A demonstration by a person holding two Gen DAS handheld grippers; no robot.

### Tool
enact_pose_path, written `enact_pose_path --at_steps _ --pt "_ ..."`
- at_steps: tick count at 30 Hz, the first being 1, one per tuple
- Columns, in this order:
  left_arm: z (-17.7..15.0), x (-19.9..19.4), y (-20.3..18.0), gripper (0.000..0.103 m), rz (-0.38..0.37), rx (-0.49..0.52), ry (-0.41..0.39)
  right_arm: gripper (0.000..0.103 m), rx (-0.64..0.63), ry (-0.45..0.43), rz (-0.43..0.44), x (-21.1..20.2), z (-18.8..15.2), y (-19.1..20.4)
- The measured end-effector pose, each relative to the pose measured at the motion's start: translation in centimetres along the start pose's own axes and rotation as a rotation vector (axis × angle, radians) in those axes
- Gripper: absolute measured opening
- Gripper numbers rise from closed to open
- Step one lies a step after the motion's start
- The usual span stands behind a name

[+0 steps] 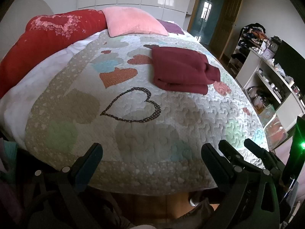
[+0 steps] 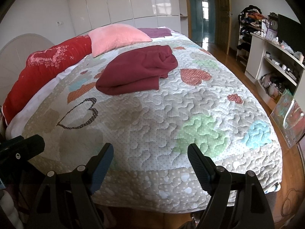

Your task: Fold small clothes

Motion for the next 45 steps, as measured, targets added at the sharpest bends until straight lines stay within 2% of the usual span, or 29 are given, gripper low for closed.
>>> enact_pose_path --at_steps 45 --pt "0.0 0.05 -0.42 0.103 -0.026 0.013 -0.012 0.085 -0.012 0.003 0.0 0.23 -0.3 -0.12"
Point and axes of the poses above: each gripper's, at about its wrist camera, not at the fingertips, and x roughly the way its jaws point, y to its left, z to its top, the point moved 5 cm from there along x, roughly the way its jaws point, and after that the axes turned 14 degrees about -y, right-handed, at the moved point
